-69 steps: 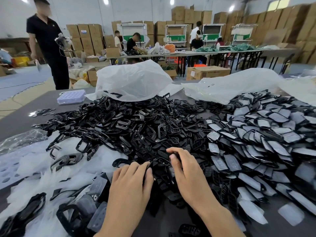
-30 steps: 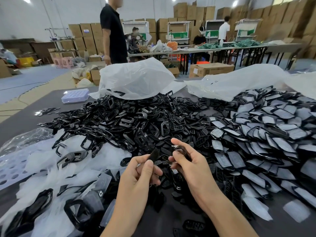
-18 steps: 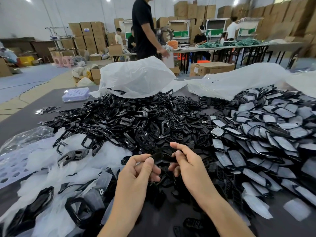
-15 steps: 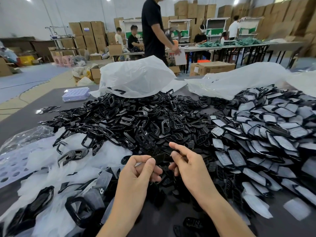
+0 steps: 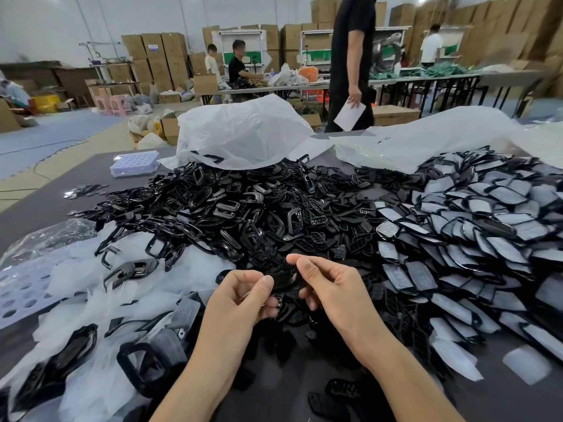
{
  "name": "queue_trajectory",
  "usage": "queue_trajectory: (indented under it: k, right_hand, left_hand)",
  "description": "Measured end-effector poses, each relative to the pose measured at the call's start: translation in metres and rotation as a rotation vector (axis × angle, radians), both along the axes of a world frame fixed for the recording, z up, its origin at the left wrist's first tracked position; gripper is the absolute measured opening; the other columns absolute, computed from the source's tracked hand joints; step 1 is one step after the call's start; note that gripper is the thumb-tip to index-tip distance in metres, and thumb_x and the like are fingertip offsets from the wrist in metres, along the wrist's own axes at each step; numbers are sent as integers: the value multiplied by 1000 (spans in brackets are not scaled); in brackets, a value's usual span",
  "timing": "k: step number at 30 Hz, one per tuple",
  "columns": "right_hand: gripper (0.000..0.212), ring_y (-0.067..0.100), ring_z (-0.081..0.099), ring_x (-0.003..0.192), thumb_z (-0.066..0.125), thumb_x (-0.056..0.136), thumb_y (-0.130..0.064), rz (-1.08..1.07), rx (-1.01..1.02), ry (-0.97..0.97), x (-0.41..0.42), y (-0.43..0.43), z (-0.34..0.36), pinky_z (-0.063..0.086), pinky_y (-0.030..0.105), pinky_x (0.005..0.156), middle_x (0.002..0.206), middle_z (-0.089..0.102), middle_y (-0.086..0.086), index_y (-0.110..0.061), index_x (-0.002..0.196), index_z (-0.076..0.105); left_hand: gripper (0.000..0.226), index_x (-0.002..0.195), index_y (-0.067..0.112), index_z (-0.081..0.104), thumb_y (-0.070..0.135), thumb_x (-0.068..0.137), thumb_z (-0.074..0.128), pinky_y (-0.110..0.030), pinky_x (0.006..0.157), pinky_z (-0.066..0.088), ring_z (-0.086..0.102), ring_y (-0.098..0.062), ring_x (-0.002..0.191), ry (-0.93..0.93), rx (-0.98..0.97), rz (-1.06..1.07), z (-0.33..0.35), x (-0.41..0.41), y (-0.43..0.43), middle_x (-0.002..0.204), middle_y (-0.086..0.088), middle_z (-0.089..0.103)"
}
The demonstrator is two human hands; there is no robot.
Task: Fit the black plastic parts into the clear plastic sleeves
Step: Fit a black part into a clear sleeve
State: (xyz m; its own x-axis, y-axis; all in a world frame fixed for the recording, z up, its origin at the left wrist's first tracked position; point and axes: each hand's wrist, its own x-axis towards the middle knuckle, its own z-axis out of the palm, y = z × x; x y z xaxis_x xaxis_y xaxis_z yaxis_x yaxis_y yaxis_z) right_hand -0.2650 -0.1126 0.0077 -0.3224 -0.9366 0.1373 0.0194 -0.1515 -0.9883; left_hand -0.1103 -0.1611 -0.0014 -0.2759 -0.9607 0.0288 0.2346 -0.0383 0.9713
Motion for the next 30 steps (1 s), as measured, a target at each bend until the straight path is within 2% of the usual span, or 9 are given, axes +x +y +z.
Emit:
queue_trajectory:
  k: [6,8,10,12,14,16,20,24,30]
  right_hand:
    - [25,8,60,62,62,89,-47,30,-48,-19,2,1,5,50,16,61,80,71,-5,-36,103,80]
    - [25,8,60,63,63,89,-46,32,-58,-32,3,1,5,49,16,60,81,71,-5,-33,101,81]
    - [26,9,60,64,64,88,-46,37,-57,-54,3,1,5,48,16,59,82,71,-5,-30,100,81]
    - [28,9,60,64,65,86,-47,43,-48,-87,3,1,5,48,17,58,82,72,-4,-28,99,81]
    - [27,8,60,65,66,87,-46,47,-38,-107,3,1,4,48,18,58,83,73,-2,-27,99,81]
    - [19,7,60,65,67,92,-38,26,-27,-96,3,0,2,49,17,58,84,74,-1,-27,99,82]
    - [15,4,64,62,69,97,-18,-74,24,-10,3,-4,-6,51,16,59,83,77,-1,-29,98,80]
    - [16,6,68,65,70,96,-19,-88,40,-19,3,-6,-7,54,17,64,82,77,-2,-30,96,81]
    - [18,7,67,69,67,97,-20,27,18,-111,7,-4,-3,56,19,68,82,74,-3,-30,101,82]
  left_hand:
    - [6,79,32,74,30,72,74,-22,62,55,65,-12,66,123,43,-82,2,1,-1,72,3,66]
    - [7,81,33,72,26,79,72,-21,63,55,66,-12,67,70,-3,-75,2,1,1,72,4,67]
    - [15,87,37,67,23,89,70,-18,66,53,67,-9,69,-200,-235,39,-1,2,2,78,6,69]
    - [16,90,38,60,24,92,67,-13,68,48,64,-8,77,-520,-604,173,-2,4,5,92,13,63]
    - [11,97,28,57,24,91,65,-17,72,46,58,-6,85,-724,-918,227,0,4,8,103,16,55]
    - [17,108,23,55,22,91,61,-26,76,45,54,-10,91,-857,-1069,243,-1,5,10,101,12,53]
    - [39,135,32,48,24,97,48,-22,69,45,52,-7,77,-773,-876,211,2,7,12,100,14,48]
    - [20,107,40,62,22,99,57,-11,58,43,53,-2,61,-416,-475,224,6,3,7,83,12,62]
    - [19,87,39,72,20,92,69,-4,73,44,64,6,84,-284,-380,239,7,0,8,98,13,68]
